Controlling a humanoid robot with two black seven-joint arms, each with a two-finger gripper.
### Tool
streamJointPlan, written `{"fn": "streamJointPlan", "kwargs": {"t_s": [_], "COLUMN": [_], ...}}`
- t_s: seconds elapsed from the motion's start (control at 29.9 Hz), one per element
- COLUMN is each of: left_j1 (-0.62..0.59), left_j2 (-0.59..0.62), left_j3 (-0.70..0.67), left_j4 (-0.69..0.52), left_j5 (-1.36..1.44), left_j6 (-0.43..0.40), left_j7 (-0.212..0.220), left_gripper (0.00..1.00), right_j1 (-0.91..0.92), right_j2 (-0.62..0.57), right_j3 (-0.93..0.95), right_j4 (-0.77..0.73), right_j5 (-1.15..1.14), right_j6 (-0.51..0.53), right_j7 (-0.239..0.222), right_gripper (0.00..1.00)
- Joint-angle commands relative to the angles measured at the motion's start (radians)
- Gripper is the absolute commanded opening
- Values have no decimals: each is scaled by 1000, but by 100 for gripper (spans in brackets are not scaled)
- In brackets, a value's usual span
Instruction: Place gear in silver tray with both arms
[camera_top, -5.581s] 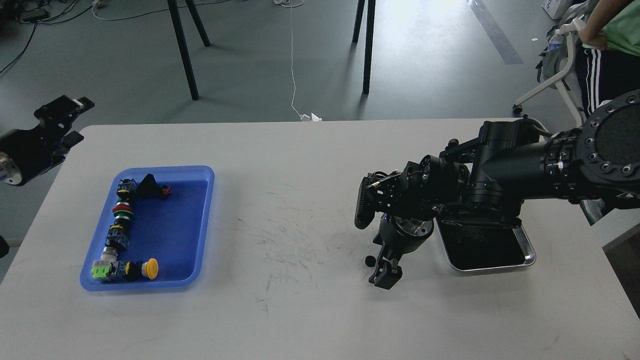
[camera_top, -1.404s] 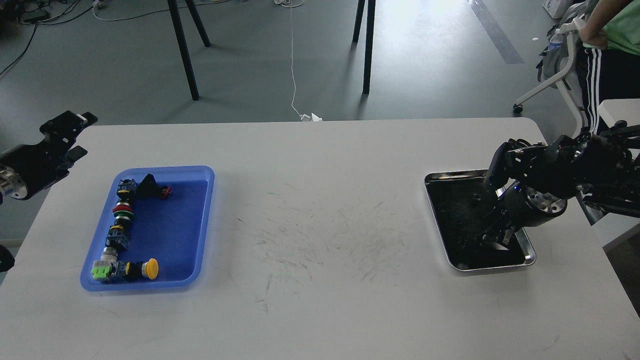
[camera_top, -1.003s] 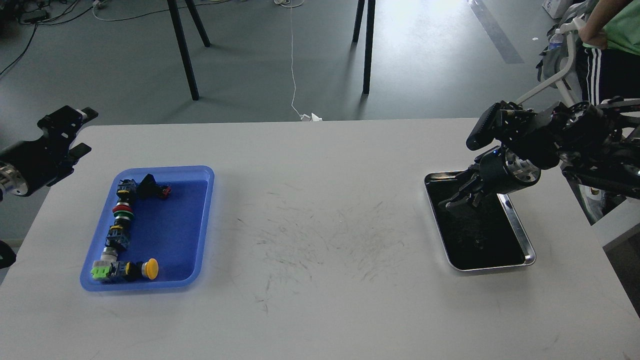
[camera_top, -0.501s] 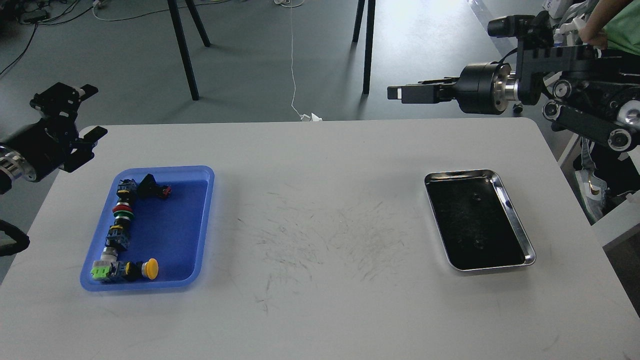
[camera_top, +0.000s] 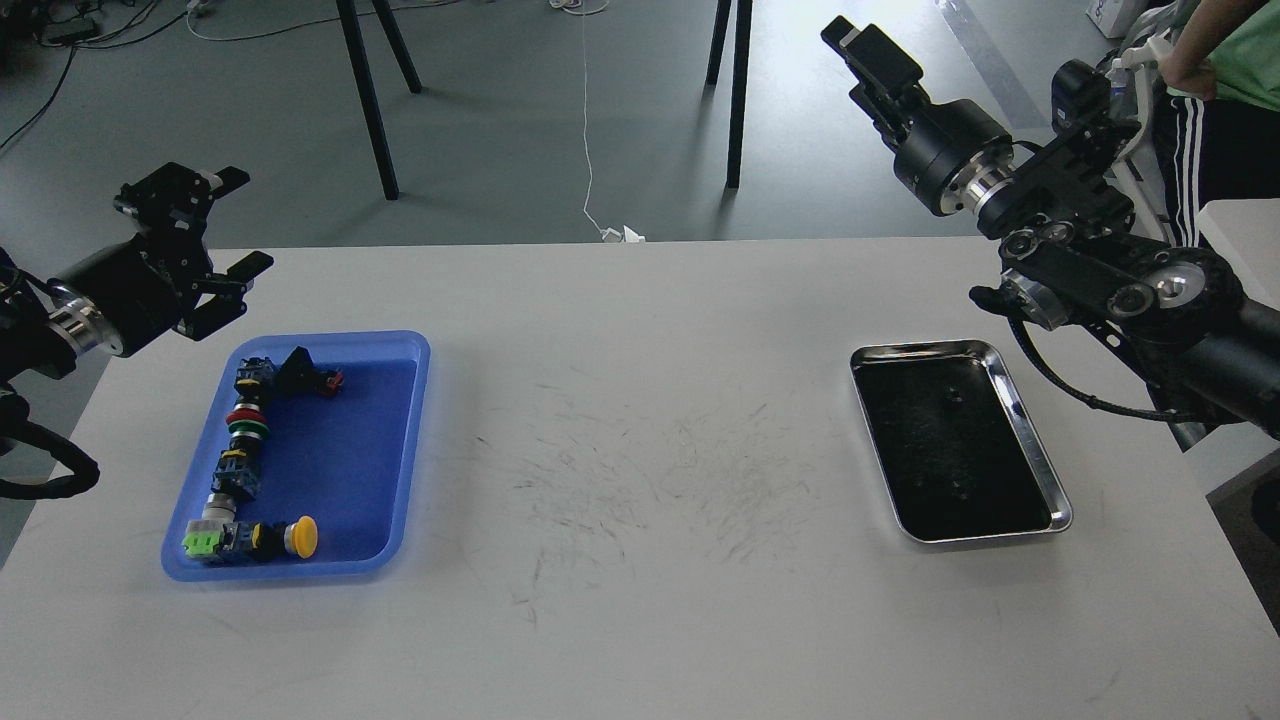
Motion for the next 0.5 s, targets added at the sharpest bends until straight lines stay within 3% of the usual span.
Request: {"fn": "streamJointPlan", "kwargs": {"t_s": [0.0, 0.13, 0.27, 0.47], "left_j1": [-13, -23, -12, -13], "left_j2": [-47, -101, -109, -161], "left_j3": [-8, -64, -158, -173], "left_j4": [51, 73, 64, 85], "left_j5": [-16, -77, -158, -169], "left_j6": [0, 0, 0, 0], "left_j7": [0, 0, 0, 0], "left_gripper": [99, 99, 99, 99], "right_j1": [-16, -21, -42, -81], "right_j2": [45, 65, 103, 163], "right_j3": [56, 131, 184, 239], "right_j4": [4, 4, 0, -12], "right_j5": [86, 143, 177, 353], "right_j6": [-7, -5, -7, -5], "right_j7": [-84, -127, -127, -126], "right_gripper": [96, 96, 96, 96]}}
